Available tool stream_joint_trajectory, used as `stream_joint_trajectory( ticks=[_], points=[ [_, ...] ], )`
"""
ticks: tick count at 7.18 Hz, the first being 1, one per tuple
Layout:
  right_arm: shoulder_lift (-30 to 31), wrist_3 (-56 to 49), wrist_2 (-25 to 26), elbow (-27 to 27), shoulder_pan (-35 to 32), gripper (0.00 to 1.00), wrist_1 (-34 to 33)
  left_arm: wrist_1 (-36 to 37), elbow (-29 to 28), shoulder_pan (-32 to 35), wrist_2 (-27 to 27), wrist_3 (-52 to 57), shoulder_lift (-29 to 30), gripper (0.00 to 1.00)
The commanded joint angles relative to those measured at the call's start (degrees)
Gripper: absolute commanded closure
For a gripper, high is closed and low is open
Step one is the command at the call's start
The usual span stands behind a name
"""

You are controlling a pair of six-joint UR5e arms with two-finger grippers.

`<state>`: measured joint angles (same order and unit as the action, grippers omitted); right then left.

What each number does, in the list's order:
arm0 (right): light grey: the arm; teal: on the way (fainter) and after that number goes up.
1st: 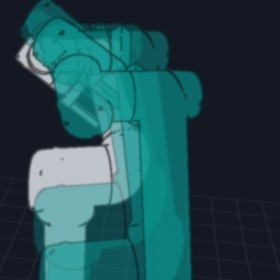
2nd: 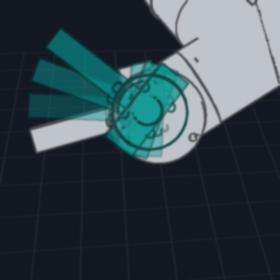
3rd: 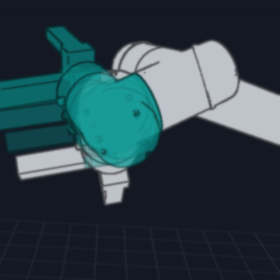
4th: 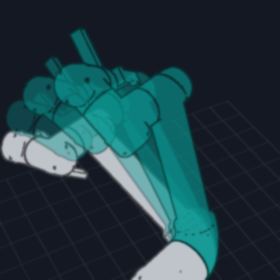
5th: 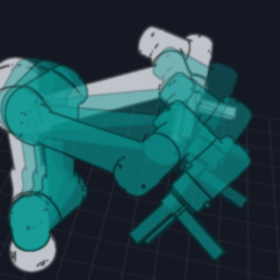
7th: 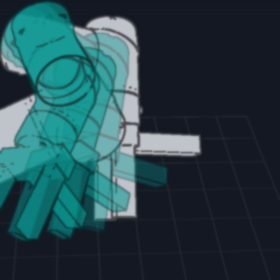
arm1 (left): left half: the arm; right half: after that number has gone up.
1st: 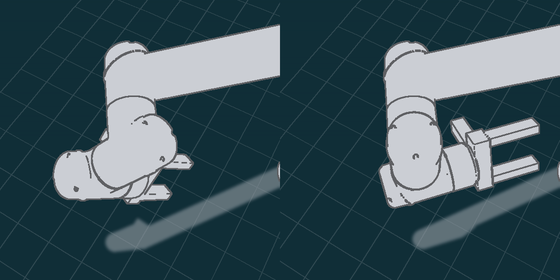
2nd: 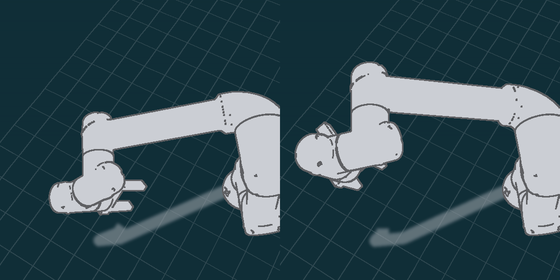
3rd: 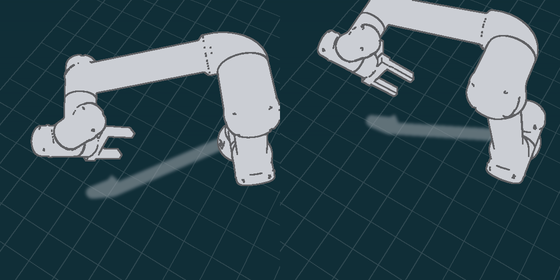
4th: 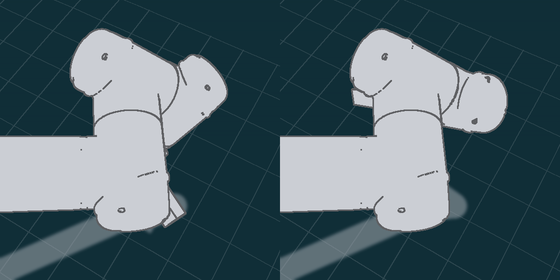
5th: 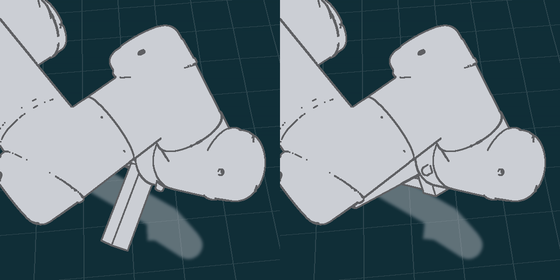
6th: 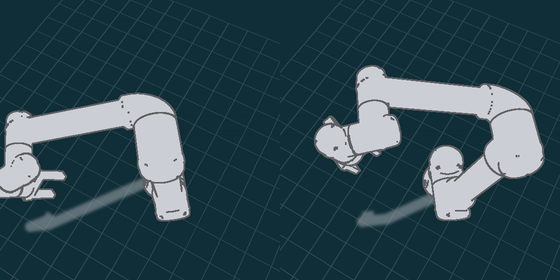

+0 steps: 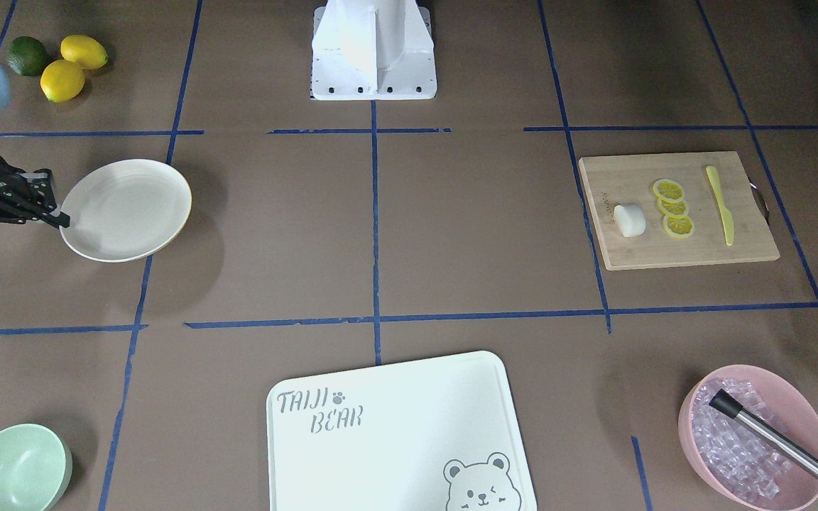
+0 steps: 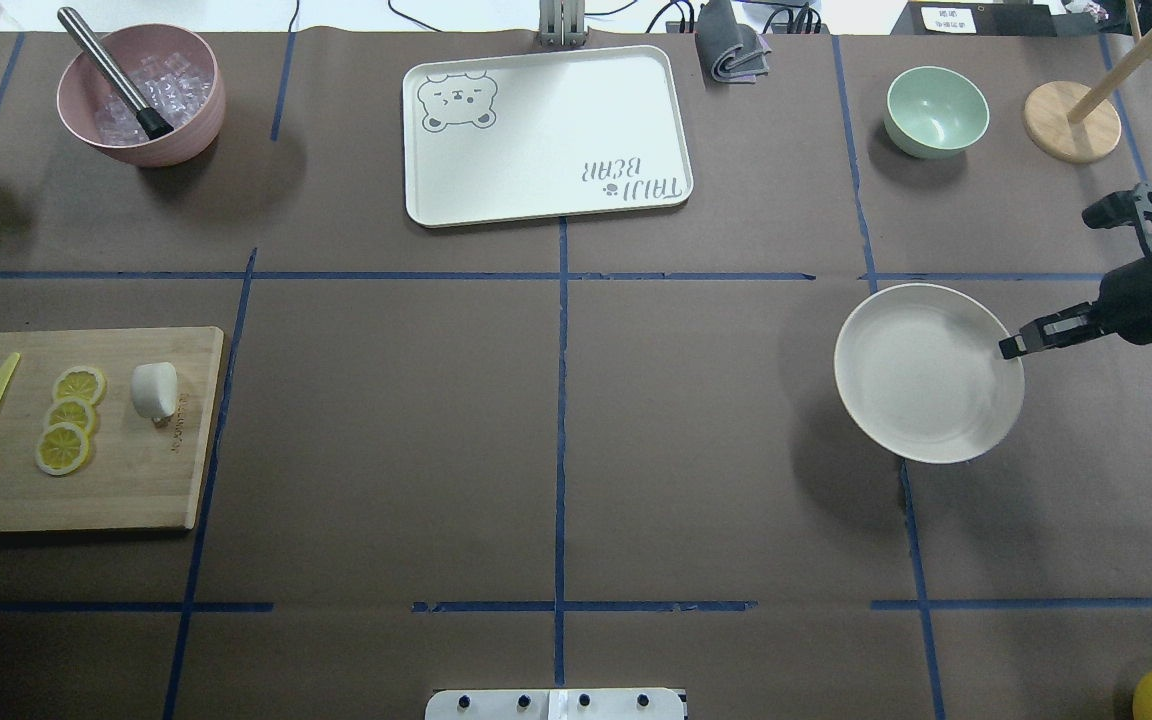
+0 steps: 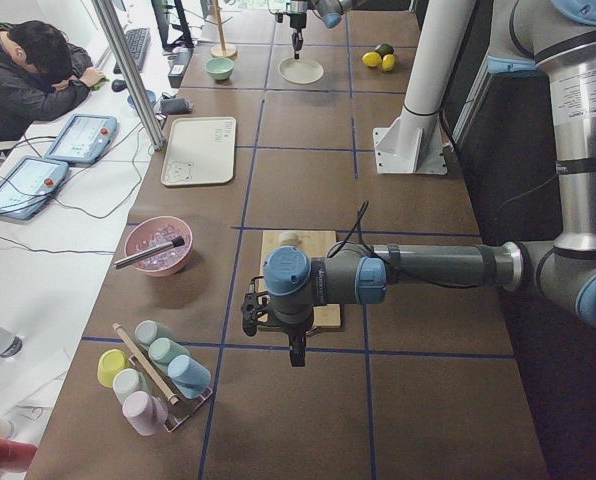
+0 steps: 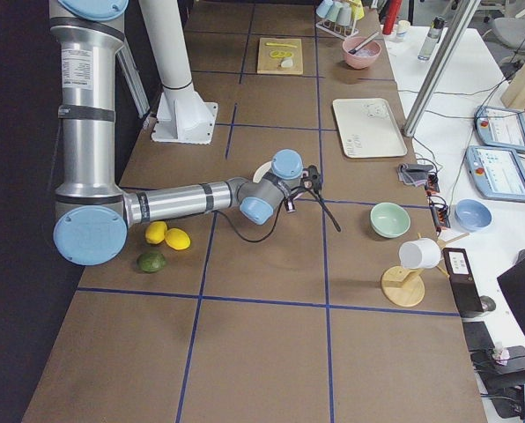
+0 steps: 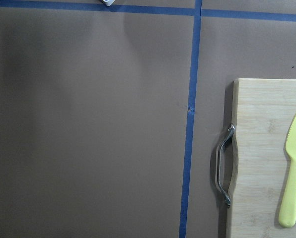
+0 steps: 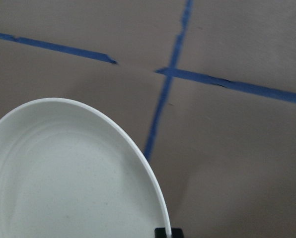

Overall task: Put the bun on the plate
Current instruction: 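Slide the white plate with the right gripper toward the table center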

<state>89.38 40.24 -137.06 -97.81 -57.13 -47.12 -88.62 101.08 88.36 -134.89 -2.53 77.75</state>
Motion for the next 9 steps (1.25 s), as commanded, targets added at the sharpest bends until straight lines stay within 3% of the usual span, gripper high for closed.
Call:
stream_joint_trajectory(
  ticks=[1, 2, 4, 6, 7, 8, 9],
  points=[
    [-11.11, 5.49, 0.55, 2.26, 7.52, 0.96, -0.34, 0.03, -0.09, -0.03, -0.02, -0.02, -0.06, 0.0],
    [-16.03, 12.94, 3.69, 3.15, 11.65, 0.92, -0.42, 0.03, -0.09, -0.12, -0.02, -0.02, -0.06, 0.0],
    [-21.33, 19.67, 13.52, 4.99, 19.13, 0.93, -1.47, 0.12, -0.09, -0.12, -0.02, 0.06, -0.06, 0.0],
    [-27.75, 26.0, 24.84, 7.63, 26.42, 0.92, -7.52, 0.12, -0.18, -0.2, -0.02, 0.06, -0.06, 0.0],
    [-30.91, 27.85, 27.95, 10.86, 27.76, 0.92, -7.81, 0.03, -0.35, -0.46, -0.02, 0.06, -0.06, 0.0],
    [-32.76, 30.65, 27.98, 13.24, 27.86, 0.77, -7.63, 0.03, -0.61, -0.55, -0.02, 0.06, -0.06, 0.0],
    [-32.61, 30.94, 27.72, 13.35, 27.69, 0.46, -7.63, 0.03, -0.62, -0.56, -0.02, 0.06, -0.06, 0.0]
  ],
)
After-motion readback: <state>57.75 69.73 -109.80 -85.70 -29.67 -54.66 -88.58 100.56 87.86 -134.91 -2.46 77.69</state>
